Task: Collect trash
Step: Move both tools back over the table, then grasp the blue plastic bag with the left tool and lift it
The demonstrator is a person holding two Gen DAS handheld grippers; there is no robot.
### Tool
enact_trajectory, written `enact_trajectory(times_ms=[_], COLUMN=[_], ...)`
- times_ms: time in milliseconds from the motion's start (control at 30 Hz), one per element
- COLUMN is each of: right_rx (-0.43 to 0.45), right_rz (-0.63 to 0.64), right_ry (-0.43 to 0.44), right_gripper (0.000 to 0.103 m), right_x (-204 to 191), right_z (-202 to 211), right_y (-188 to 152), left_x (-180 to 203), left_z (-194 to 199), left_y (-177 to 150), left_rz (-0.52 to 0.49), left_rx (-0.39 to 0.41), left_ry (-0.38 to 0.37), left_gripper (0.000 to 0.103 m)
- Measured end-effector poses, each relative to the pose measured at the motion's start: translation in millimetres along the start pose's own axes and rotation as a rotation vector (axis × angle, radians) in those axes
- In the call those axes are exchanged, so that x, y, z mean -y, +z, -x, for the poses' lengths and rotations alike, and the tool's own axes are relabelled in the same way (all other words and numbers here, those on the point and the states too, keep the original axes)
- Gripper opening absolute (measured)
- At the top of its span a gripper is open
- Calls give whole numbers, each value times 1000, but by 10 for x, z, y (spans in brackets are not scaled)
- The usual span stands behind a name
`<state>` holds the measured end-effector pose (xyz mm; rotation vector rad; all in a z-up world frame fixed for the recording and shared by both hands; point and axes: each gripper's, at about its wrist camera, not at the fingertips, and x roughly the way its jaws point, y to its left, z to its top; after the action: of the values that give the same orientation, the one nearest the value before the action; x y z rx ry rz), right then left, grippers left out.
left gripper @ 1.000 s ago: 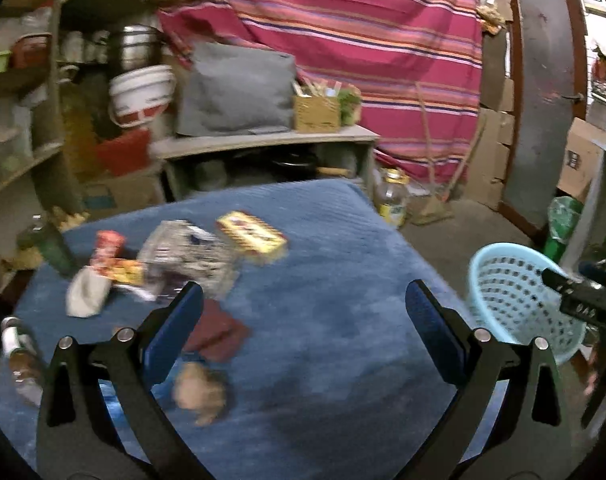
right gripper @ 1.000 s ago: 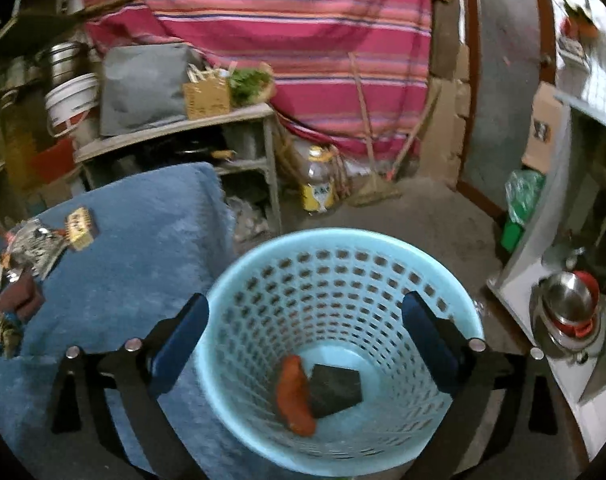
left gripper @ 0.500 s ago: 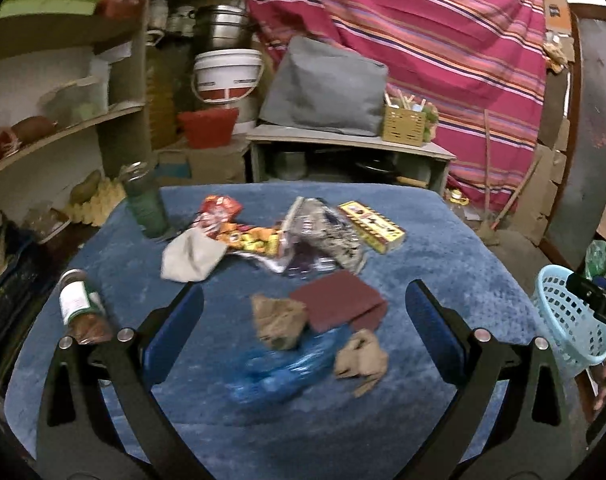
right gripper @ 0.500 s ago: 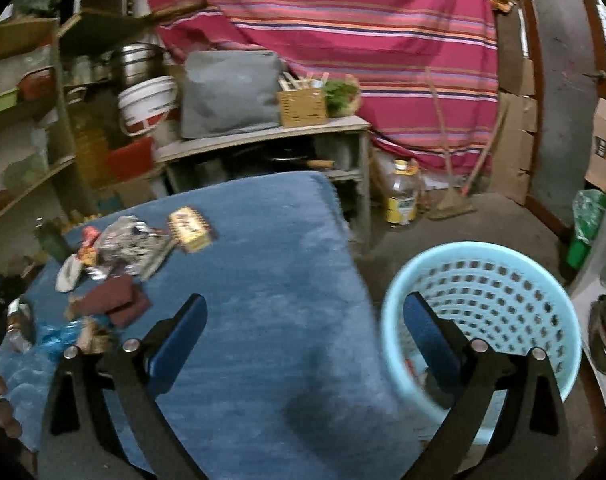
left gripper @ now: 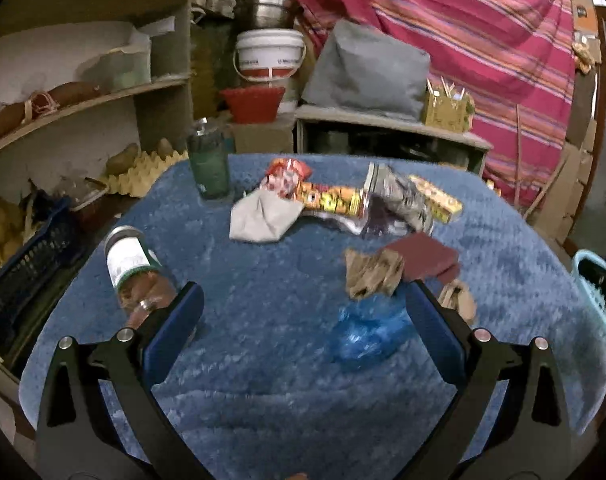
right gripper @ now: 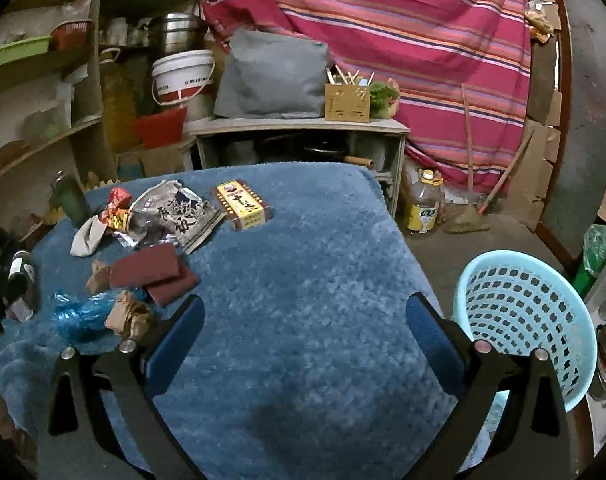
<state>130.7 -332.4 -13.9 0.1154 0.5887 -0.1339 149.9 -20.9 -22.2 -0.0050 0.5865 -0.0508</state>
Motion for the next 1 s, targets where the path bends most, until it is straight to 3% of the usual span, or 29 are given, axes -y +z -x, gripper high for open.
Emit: enact_trajectory(times_ms=[367,500,567,633,733,800,1000], right_rx=[-16,49,40,-17,15,21,30], right_rz=[34,27,41,37,0,7,54], right_ry=[17,-15,-41,-31,-20,-4,41], right_gripper=[98,99,99,99,99,99,99], right_x=[-178,-170,-194,-203,-204,-277,-600], right_z=[-246,-256,-270,-326,-297,-293,-304], right_y=[-89,-82,-49,-9,20,32,-24], left_x=[262,341,388,433,474,493,333], left_z=[-336,-482,-560,-607,-614,-527,-131], left_y=[-166,-163,-169,-188,-229,-234,-124], left_rz=[-59,-58,-71,-93,-127,-161,-181], left_rx=[-75,-104,-133,-161,-185,-148,-39], left_ry=[-64,-90,-117,-128,-148,-133,-99], left_gripper=[97,96,86,66,47,41,40])
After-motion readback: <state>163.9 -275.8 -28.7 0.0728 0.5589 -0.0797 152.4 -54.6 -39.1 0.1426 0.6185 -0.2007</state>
